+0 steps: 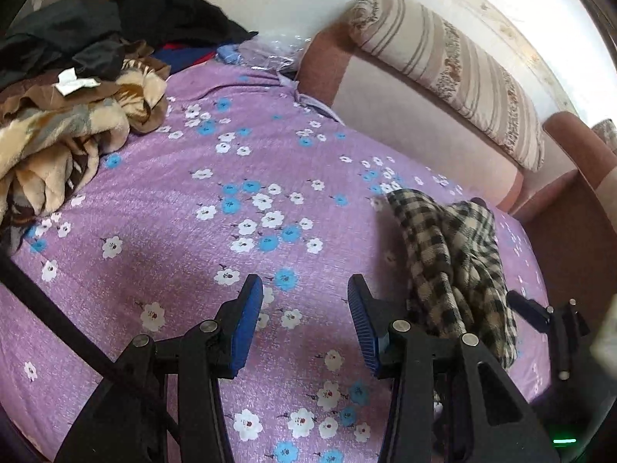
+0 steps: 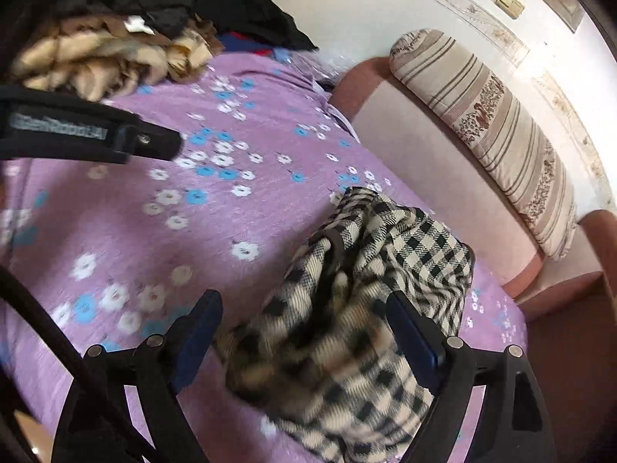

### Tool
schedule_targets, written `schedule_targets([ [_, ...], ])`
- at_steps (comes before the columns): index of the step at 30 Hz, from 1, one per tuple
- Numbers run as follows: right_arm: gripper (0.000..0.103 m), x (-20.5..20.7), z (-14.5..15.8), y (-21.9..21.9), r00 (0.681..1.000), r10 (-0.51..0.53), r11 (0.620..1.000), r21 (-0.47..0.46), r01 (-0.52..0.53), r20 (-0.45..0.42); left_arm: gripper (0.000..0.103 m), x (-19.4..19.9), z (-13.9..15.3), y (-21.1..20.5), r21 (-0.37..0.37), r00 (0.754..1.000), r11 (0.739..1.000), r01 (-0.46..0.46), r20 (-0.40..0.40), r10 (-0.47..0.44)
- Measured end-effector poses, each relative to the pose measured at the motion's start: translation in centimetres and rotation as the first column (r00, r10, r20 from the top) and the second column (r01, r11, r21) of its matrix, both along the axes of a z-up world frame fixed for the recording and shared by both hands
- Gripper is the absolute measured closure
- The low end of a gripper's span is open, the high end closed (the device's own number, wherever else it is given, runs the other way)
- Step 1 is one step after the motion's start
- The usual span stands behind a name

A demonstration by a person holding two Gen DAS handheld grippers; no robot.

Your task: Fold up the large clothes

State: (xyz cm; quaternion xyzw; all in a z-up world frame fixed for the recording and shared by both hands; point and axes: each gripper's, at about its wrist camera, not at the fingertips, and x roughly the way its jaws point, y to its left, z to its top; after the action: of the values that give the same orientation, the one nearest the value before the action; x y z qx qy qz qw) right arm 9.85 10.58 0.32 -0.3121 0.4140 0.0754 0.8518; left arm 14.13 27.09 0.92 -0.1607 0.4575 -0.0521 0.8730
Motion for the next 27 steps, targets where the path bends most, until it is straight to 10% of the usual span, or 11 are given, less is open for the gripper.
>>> schedule_targets([
  [3,0.014,1.8,-3.0,0.6,0.992,-0.072,0.974,-0.208,0.093,0.107,0.059,0.5,-0.5,0.1,0.001,1.0,1.0,-0.013,-0.014,0.013],
  [4,0.035,2.4,-3.7,0.2,0.991,-0.091,0.969,-0.22,0.11,0.097,0.059,0.7,-0.6,0.0,0.002,1.0,1.0,-0.014,-0.019,0.014],
  [7,0.072,3.9,-3.2,-2.4,0.988,-0.144,0.988,-0.056,0.142,-0.045,0.059,0.9,-0.8,-0.4,0.014,1.0,1.0,-0.014,-0.025,0.014],
  [15,0.081,3.9,7.4,-16.9,0.924,-0.38,0.867,0.339,0.366,-0.025,0.059,0.5,-1.4,-2.7,0.028,0.999,0.999,0.034,-0.037,-0.033],
  [19,0.081,1.2,9.3,-28.0,0.811,-0.585,0.741,0.395,0.543,-0.017,0.058,0.1,-2.0,-4.5,0.036,0.996,0.996,0.076,-0.046,-0.075],
  [24,0.078,-2.3,4.9,-40.3,0.592,-0.803,0.554,0.283,0.783,-0.069,0.051,0.2,-3.6,-7.5,-0.011,0.986,0.99,0.143,-0.087,-0.144],
  [27,0.063,-5.2,3.3,-44.4,0.535,-0.834,0.455,0.375,0.807,-0.139,0.044,0.4,-4.6,-9.8,0.013,0.978,0.982,0.188,-0.095,-0.186],
])
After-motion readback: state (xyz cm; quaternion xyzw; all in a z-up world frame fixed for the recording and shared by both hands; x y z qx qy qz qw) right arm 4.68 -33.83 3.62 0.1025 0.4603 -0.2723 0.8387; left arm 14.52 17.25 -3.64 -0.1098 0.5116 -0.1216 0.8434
